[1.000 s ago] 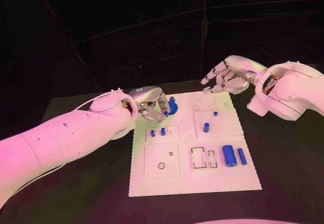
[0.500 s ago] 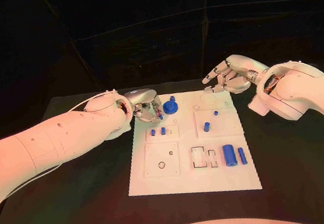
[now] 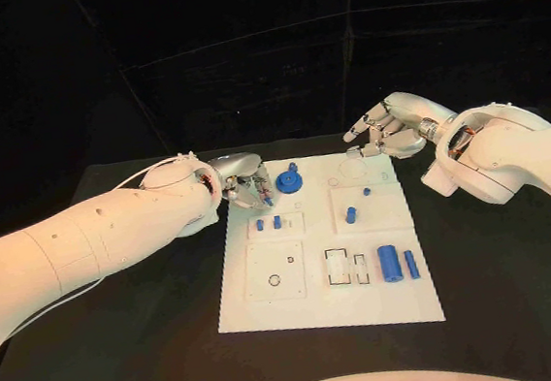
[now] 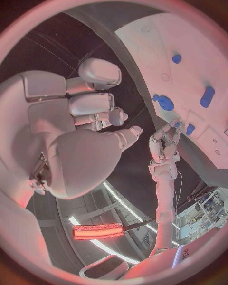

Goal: Assemble the parts on the task board

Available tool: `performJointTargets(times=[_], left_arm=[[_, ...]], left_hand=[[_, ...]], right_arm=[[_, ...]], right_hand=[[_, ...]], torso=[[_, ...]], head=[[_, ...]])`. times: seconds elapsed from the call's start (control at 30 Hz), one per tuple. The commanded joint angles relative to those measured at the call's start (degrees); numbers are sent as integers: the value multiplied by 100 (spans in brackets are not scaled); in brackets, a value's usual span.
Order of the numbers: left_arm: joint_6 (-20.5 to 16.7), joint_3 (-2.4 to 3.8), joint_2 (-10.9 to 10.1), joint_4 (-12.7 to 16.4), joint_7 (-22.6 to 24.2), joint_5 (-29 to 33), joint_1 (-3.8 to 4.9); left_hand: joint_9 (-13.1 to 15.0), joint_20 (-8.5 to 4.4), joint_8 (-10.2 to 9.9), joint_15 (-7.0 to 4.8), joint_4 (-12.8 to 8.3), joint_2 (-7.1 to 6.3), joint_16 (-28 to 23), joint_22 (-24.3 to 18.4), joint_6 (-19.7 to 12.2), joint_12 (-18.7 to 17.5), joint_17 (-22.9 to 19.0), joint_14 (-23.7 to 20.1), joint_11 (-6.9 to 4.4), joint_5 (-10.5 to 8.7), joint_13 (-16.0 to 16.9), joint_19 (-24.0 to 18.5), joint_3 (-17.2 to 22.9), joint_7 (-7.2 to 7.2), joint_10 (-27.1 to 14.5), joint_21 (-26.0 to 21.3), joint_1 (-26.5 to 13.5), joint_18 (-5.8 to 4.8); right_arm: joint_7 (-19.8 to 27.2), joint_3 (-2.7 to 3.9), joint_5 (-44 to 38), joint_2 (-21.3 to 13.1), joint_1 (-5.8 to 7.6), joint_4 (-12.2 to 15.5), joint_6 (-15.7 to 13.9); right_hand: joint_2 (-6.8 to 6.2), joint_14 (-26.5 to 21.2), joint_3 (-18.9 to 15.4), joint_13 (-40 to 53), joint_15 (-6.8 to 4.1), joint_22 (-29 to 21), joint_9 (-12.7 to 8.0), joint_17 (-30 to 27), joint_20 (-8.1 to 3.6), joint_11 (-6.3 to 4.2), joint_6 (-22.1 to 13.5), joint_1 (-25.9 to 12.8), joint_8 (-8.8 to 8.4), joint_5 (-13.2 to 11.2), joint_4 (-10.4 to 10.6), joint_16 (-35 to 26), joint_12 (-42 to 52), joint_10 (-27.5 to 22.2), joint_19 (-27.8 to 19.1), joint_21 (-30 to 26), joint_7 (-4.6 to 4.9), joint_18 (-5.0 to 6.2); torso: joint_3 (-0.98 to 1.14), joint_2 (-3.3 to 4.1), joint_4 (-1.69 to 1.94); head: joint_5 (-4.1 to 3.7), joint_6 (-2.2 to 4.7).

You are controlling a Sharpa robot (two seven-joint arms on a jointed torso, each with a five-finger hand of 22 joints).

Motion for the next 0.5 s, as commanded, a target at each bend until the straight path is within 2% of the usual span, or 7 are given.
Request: performJointTargets(times=[0.03,0.37,0.5], left_arm=[[103,4,23,-23,-69,35,7],[199,-10,74,-58,-61,35,6],[210,-17,95,-69,-64,35,6]], left_hand=[[5,20,-25,5,-8,-11,30,5,24,-22,-7,204,5,-8,3,20,24,-19,43,11,-53,-51],[4,20,-27,4,-12,-16,28,8,26,-27,-13,203,3,-8,4,20,24,-20,47,13,-59,-51],[4,20,-27,4,-12,-16,28,8,26,-27,-13,203,3,-8,4,20,24,-20,47,13,-59,-51]], right_arm=[[40,4,2,4,11,8,14],[40,4,2,10,11,7,17],[40,4,2,13,11,7,16]], right_hand=[[17,156,7,-1,-33,-4,-4,-3,4,-3,-19,38,0,15,35,-20,-14,-4,-22,-16,-3,63],[17,156,7,-1,-33,-4,-4,-3,4,-3,-19,38,0,15,35,-20,-14,-4,-22,-16,-3,63],[17,156,7,-1,-33,-4,-4,-3,4,-3,-19,38,0,15,35,-20,-14,-4,-22,-16,-3,63]], torso=[[0,0,0],[3,2,7],[4,-1,-1]], head=[[1,0],[-9,-13],[-7,-19]])
